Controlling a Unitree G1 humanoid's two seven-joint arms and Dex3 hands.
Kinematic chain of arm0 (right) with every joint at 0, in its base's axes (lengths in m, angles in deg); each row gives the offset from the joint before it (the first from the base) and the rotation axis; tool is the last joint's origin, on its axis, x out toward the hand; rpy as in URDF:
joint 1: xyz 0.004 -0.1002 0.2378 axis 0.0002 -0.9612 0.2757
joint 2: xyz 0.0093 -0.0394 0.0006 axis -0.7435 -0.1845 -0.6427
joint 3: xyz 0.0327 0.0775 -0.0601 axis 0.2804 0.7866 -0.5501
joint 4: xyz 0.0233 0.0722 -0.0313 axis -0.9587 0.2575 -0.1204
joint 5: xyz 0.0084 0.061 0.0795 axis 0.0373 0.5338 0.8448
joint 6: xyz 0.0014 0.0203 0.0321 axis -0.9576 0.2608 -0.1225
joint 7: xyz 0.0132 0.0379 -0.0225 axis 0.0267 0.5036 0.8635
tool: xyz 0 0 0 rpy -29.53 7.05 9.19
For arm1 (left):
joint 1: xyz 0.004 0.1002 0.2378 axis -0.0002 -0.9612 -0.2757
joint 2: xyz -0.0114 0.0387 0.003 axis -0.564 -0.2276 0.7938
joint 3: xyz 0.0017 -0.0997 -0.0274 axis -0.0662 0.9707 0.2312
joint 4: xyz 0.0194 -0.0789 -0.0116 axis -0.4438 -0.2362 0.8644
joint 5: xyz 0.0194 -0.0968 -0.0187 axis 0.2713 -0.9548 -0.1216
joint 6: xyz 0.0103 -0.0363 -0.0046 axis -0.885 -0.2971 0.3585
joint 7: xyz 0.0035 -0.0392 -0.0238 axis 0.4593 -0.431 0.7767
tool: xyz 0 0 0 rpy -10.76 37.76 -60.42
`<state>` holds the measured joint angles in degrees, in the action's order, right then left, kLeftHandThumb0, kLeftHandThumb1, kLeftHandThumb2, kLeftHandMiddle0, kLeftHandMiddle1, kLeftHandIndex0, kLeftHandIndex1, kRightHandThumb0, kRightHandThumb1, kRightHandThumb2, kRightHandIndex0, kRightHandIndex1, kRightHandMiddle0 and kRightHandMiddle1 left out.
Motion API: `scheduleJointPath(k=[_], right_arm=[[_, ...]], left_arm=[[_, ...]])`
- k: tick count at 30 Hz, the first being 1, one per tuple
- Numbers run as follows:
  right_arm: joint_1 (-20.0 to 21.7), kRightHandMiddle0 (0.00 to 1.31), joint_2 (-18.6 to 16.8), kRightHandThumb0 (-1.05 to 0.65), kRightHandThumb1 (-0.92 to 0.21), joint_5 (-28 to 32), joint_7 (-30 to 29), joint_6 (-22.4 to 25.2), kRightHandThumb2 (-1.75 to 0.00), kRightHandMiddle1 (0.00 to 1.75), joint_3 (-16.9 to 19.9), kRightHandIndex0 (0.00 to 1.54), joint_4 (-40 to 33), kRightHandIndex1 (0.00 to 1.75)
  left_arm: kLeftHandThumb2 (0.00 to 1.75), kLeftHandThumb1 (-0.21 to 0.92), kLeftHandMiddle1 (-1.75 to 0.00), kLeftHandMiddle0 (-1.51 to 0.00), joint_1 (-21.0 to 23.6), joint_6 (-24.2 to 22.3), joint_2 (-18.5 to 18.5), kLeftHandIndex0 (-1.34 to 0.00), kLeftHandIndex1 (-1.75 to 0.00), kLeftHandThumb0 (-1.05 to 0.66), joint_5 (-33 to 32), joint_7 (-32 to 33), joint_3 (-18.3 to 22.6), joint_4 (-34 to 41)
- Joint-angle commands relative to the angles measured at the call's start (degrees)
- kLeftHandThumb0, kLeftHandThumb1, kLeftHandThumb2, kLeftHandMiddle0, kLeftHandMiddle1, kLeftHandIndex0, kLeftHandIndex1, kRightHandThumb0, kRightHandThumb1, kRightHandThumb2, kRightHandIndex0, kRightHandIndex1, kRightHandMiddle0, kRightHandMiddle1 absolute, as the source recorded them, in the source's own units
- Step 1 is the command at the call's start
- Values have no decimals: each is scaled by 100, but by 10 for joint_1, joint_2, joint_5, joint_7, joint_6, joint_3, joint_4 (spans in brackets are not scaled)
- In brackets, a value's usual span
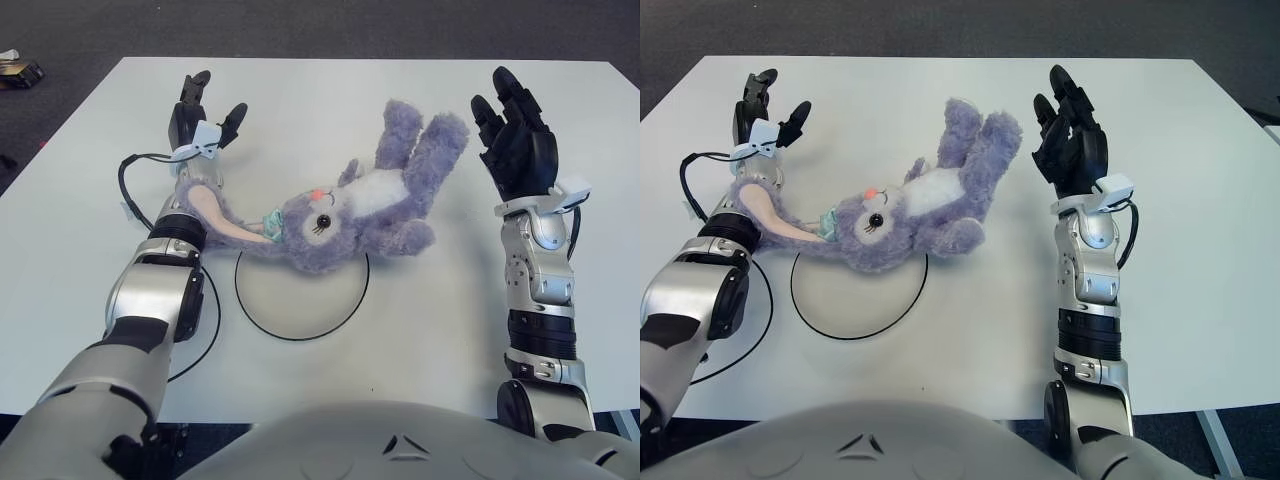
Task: Put the doll into the plate.
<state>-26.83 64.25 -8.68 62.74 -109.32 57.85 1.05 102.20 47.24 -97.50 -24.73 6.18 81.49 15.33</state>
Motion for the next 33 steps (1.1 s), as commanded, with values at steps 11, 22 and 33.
scheduleJointPath(k=[11,22,33], right_arm=[[8,31,138,-66,-92,-277,-44,-97,-38,0,-28,22,-62,0],[-13,29,190,-65,-92,-277,29,-64,-39,0,-42,17,-128,0],[-16,28,213,-65,-92,-275,64,-62,-39,0,-52,14,-154,0]], left_arm=[[28,92,0,-51,-2,-2,-1,-36,-40,-56,4,4,-1,-3],[27,92,0,-51,3,-1,2,-36,-40,-55,5,5,-3,-10],[27,92,0,-50,10,2,5,-37,-40,-55,6,7,-6,-22]])
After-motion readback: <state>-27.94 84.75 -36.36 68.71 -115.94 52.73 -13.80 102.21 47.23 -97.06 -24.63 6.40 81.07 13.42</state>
